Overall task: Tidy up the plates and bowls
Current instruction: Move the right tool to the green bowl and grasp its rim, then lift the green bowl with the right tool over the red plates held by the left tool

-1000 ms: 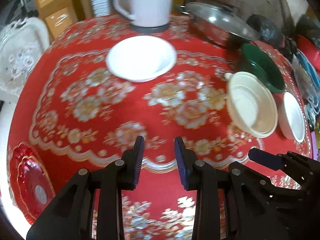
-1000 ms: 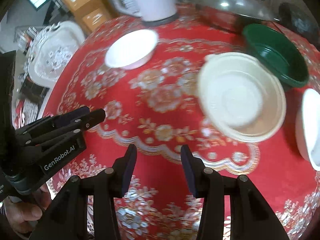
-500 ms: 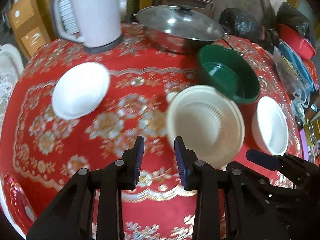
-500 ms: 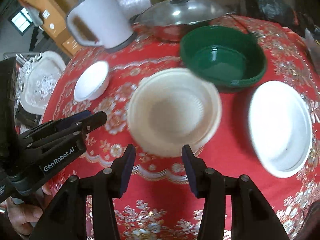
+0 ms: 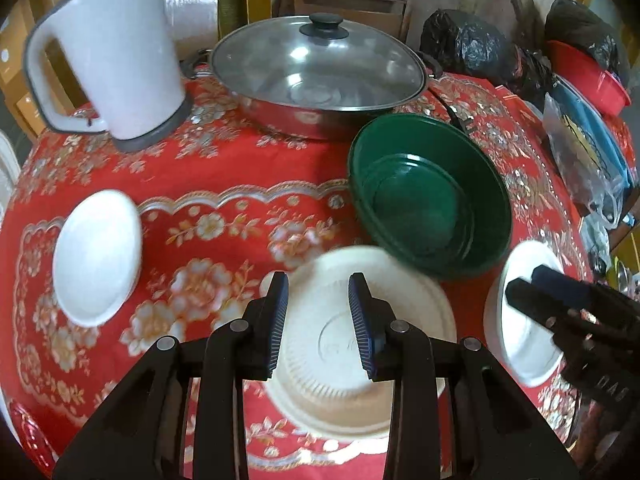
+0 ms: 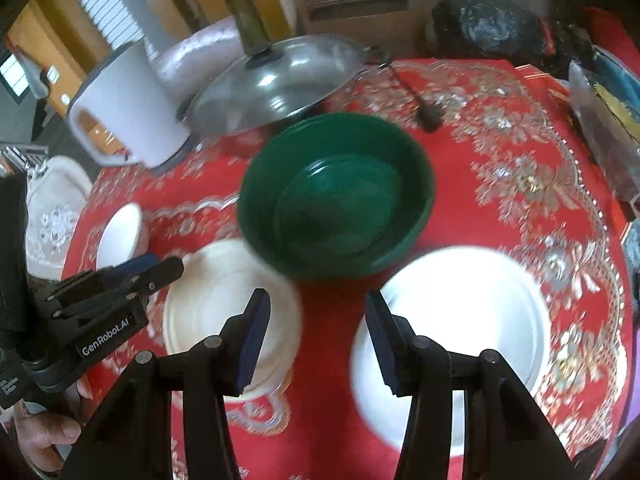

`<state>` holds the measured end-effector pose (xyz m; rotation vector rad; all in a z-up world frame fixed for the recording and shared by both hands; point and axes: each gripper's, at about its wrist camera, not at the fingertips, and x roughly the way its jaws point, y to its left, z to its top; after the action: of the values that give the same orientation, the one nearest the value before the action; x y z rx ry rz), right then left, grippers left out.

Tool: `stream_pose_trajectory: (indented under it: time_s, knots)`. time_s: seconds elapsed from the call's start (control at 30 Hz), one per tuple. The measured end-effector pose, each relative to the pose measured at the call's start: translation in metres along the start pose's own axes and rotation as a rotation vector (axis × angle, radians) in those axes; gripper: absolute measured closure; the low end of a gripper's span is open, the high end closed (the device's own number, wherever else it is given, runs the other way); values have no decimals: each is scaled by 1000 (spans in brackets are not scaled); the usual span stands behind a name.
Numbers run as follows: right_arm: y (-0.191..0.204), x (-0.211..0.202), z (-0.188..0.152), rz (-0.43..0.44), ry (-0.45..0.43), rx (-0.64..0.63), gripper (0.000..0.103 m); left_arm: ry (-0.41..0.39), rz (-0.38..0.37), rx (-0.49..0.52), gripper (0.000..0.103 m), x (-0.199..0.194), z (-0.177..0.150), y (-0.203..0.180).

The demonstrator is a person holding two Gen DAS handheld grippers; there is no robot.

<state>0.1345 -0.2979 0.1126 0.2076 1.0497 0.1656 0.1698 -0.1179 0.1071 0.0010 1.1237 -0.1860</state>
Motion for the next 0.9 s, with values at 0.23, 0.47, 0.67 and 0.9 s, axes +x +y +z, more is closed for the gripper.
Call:
stream_pose_trajectory:
  time_s: [0.23,0.47,0.67,0.9]
  knots:
    - [-26,9,31,-24,-12,44,52,35,-15,-45,72,25,28,0]
    - [-51,27,53,-27,11,85,51,48,-50,-53,72,43,50,-9]
    - [-64,48,63,-27,51,111,51,98,-55,-60,72,68,63,-17]
    - [-77,69,64,12,82,144,51,150,-45,-50,72,89,64,-27]
